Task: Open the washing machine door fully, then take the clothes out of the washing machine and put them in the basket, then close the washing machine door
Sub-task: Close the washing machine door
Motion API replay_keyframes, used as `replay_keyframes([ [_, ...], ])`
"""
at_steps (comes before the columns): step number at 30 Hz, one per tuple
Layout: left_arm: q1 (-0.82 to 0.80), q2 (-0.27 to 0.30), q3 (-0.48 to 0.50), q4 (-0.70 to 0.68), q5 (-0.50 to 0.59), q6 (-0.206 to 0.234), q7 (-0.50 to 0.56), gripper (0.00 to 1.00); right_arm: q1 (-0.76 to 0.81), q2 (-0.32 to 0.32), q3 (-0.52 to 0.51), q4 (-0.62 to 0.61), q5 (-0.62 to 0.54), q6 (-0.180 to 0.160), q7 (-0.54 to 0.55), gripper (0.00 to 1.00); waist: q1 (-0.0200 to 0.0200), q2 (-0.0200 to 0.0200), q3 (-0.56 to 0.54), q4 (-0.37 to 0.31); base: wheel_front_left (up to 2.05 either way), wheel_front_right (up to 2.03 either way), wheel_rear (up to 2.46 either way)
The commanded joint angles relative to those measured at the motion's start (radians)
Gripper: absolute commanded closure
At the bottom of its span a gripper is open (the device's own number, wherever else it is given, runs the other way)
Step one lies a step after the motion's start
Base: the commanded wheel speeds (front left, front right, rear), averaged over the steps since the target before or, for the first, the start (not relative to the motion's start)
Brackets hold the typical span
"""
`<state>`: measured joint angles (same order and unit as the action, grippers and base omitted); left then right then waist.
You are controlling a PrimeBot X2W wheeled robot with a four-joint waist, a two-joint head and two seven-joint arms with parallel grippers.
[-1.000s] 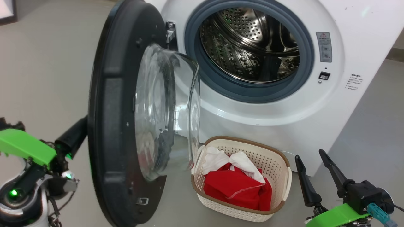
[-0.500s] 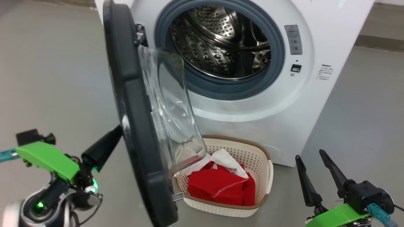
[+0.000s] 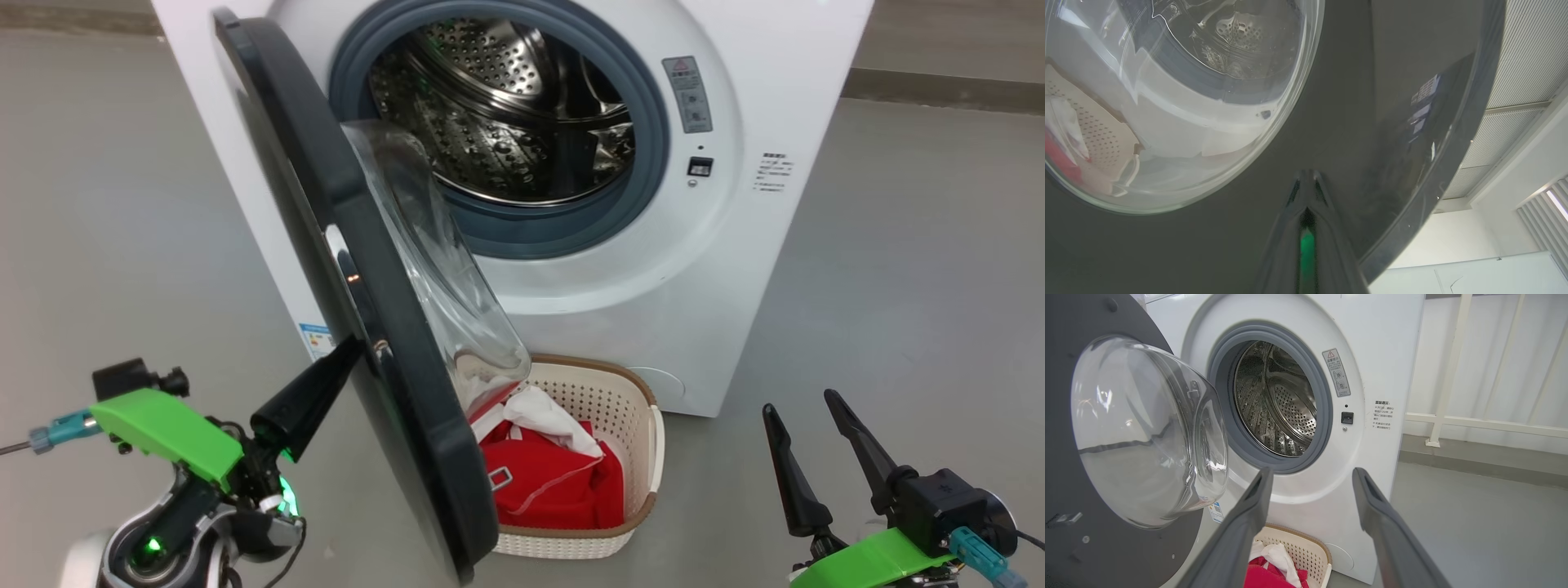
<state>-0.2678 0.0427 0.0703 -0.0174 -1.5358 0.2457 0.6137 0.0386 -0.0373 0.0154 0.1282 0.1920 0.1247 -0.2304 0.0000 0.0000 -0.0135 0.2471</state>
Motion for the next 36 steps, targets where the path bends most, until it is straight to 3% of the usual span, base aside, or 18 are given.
replay_keyframes([
  [1,-0.018,0.008,0.015,-0.023,-0.012,-0.012,0.0,1.0,-0.037,-0.013,0.026,-0.023,0.01,0.006,-0.012,0.0,0.0,0.0,-0.002,-0.017,0.0,0.0,0.0],
  [23,-0.054,0.008,-0.089,0.05,-0.156,-0.09,-0.145,1.0,-0.041,-0.013,0.031,-0.026,0.003,0.006,-0.003,0.0,0.0,0.0,0.021,-0.137,0.0,0.0,0.0],
  [36,-0.148,0.008,-0.145,0.121,-0.242,-0.158,-0.27,1.0,-0.068,-0.013,0.032,-0.024,-0.001,0.006,-0.002,0.0,0.0,0.0,0.066,-0.228,0.0,0.0,0.0],
])
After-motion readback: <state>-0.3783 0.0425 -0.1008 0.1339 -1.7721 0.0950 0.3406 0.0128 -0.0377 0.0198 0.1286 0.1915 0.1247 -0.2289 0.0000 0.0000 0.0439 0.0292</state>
